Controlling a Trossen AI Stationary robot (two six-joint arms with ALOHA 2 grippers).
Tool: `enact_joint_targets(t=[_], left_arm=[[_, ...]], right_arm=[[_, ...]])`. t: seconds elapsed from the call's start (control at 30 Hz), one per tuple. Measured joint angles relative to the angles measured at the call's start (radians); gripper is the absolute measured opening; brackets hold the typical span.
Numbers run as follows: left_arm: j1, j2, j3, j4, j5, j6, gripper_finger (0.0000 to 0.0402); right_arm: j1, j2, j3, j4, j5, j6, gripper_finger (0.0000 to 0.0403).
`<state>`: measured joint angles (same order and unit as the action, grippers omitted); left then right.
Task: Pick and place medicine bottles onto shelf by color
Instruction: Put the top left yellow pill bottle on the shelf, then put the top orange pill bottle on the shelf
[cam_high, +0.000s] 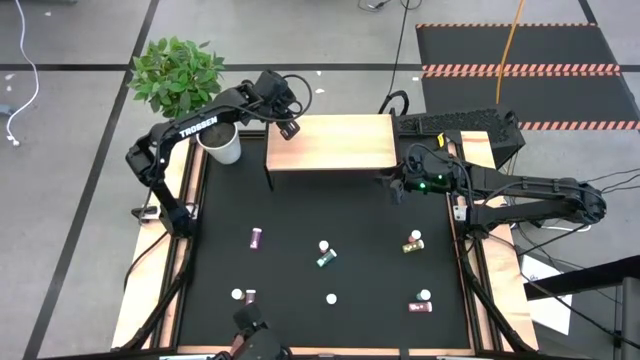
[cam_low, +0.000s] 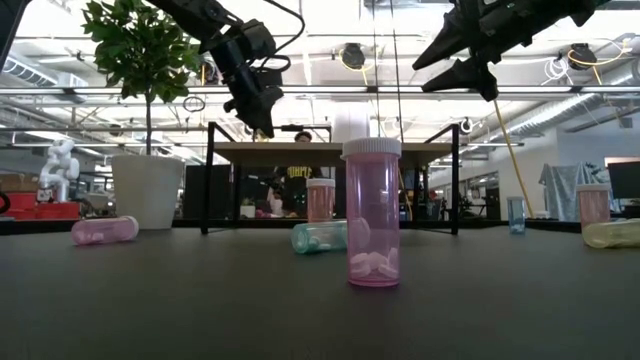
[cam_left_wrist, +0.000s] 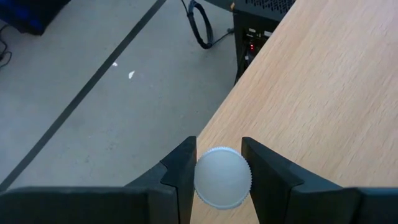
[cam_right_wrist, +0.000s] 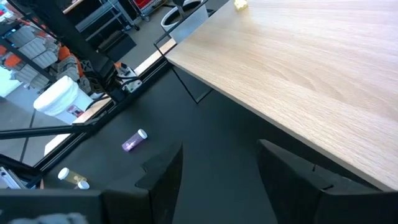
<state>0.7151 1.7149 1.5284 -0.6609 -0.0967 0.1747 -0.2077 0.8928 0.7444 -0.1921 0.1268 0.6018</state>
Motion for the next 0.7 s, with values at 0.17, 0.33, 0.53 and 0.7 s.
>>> enact_joint_targets(t=[0.17, 0.33, 0.53, 0.7], left_arm=[[0.0, 0.0, 0.0, 0.001, 0.0, -0.025, 0.0134], [0.0, 0.0, -0.001, 0.003, 0.002, -0.027, 0.0176], [0.0, 0.001, 0.021, 0.005, 0.0, -0.024, 0.023], [-0.002, 0.001, 0.126, -0.085, -0.001, -0.019, 0.0267]], right_arm=[[0.0, 0.0, 0.0, 0.0, -0.005, 0.001, 0.0199], [0.0, 0.0, 0.0, 0.001, -0.026, 0.005, 0.0199], [0.0, 0.0, 0.0, 0.001, -0.027, 0.008, 0.0199], [0.0, 0.0, 0.0, 0.001, -0.027, 0.001, 0.0199]])
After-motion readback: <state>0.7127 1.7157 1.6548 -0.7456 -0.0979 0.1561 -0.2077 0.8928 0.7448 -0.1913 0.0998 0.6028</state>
